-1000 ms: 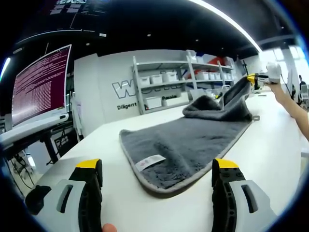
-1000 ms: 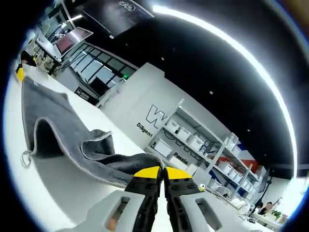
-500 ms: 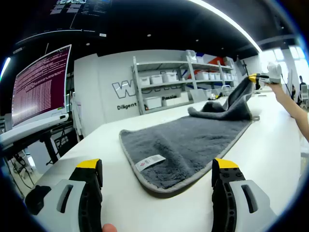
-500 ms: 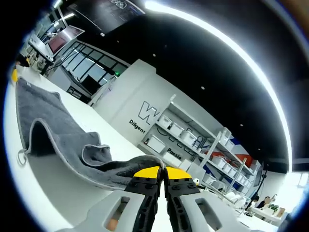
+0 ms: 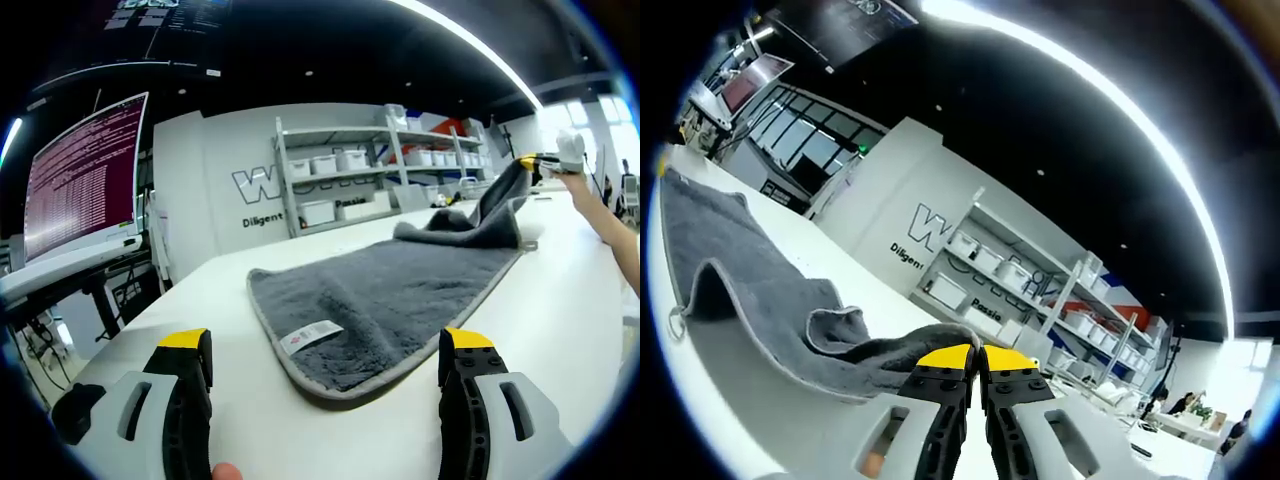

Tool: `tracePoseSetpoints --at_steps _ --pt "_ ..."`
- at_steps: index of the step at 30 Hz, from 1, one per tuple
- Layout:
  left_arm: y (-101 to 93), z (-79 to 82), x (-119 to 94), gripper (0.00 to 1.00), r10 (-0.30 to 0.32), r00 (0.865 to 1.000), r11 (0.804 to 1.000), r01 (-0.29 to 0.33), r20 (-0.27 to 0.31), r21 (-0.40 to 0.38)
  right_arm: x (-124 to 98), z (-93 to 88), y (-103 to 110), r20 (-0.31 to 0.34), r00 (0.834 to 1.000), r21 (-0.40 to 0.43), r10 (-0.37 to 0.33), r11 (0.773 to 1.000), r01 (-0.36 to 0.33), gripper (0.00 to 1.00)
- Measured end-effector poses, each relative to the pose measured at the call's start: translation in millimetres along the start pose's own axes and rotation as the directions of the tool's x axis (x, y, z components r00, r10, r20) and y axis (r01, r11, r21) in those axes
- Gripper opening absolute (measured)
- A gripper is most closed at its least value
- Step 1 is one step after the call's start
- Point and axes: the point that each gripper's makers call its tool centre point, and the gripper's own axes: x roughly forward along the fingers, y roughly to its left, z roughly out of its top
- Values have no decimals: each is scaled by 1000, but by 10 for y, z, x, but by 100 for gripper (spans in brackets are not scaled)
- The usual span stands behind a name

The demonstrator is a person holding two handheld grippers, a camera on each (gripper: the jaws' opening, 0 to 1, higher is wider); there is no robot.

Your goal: Open the folded towel by lifting each exposed corner and separating the folded layers until the towel lies flat within the target outline without major curled edges

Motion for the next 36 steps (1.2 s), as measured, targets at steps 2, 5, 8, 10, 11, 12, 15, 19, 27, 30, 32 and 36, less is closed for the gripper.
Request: tracePoseSetpoints --at_steps 2,5,8,10,11,12,15,19,27,30,32,36 --pt "1 -1 -1 92 0 1000 1000 0 0 0 -11 -19 -30 -5 1000 6 -10 1000 10 0" --pt "2 -2 -1 92 1 1000 1000 -1 0 0 -23 -39 -59 -11 1000 8 -21 1000 21 0" --pt "2 -6 -1 92 1 1000 1000 -1 -2 1 -37 -49 -89 -15 999 1 -33 999 33 0" --pt "2 -6 0 92 1 1000 1000 -1 -2 1 -47 -57 -113 -19 999 -3 -43 999 43 0" --pt "3 -7 1 92 1 1000 1000 -1 -2 1 -54 -65 -131 -21 999 -3 -49 999 49 0" --pt "3 -7 1 92 0 1000 1000 0 -2 1 -56 -67 -135 -22 998 -4 -51 999 51 0" --pt "1 -9 2 92 -1 1000 1000 1 -2 1 -72 -85 -169 -27 998 -2 -64 998 64 0" --pt "4 -10 2 92 0 1000 1000 0 -2 0 -86 -101 -200 -32 997 -9 -76 997 76 0" --pt "8 -11 0 91 0 1000 1000 0 -2 0 -115 -81 -247 -25 995 -23 -100 995 99 0" --pt "9 -10 0 91 0 1000 1000 0 -2 0 -129 -73 -277 -23 993 -31 -114 993 113 0" --pt "9 -11 0 91 0 1000 1000 0 -2 0 -134 -78 -294 -23 993 -29 -119 993 118 0" --pt "11 -9 -1 91 0 1000 1000 0 -1 -1 -149 -96 -335 -28 991 -26 -134 991 133 0"
